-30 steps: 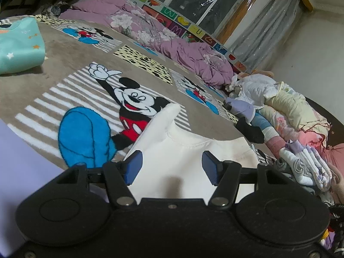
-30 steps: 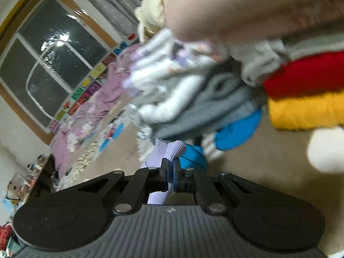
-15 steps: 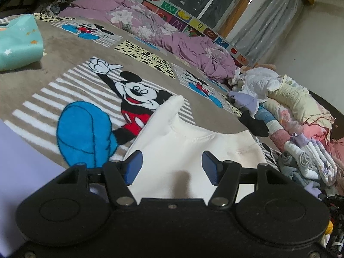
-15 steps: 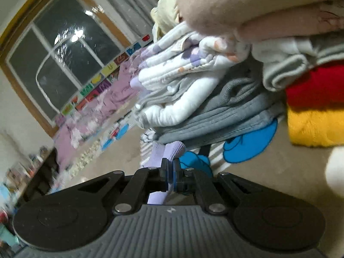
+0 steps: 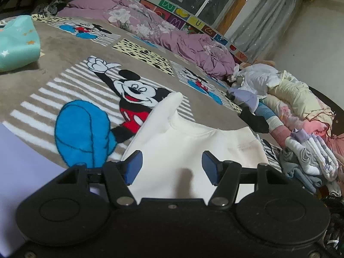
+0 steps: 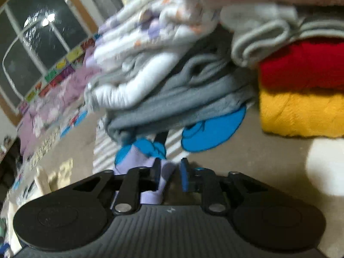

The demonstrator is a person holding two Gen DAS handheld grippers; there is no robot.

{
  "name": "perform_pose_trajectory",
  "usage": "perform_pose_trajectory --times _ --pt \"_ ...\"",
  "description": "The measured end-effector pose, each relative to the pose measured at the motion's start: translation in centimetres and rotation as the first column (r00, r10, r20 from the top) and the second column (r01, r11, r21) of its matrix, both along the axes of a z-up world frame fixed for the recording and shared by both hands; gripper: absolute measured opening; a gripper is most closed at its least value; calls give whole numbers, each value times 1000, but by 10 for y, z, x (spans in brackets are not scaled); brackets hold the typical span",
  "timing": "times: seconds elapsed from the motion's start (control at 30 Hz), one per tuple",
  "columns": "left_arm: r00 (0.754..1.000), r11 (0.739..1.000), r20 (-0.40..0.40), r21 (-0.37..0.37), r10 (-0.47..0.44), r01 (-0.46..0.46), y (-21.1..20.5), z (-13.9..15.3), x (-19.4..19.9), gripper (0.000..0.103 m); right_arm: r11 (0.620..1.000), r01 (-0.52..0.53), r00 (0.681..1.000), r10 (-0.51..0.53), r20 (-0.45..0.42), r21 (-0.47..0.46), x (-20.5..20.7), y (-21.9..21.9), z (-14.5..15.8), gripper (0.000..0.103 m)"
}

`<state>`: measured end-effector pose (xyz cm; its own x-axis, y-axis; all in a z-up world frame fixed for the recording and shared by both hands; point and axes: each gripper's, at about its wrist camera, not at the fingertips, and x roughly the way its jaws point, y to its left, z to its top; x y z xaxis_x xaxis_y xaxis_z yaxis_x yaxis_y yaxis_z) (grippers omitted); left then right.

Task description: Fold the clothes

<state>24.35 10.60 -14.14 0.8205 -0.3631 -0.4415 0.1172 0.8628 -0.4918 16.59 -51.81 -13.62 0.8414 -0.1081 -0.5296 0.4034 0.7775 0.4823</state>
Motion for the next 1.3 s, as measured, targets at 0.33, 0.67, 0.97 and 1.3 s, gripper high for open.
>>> perform_pose_trajectory --times 0.33,0.67,0.97,1.3 --pt "999 999 25 12 47 -47 21 14 -4 61 956 -272 955 282 92 -109 7 73 44 30" --pt "994 943 43 324 -99 80 -21 27 -6 43 751 -641 759 651 10 -158 82 209 53 30" --pt "994 896 -19 431 -105 103 -29 38 53 39 714 -642 758 647 -85 -279 136 254 51 29" --pt "981 908 -119 375 -152 186 -35 31 130 37 742 -594 801 583 -138 -311 180 254 34 45"
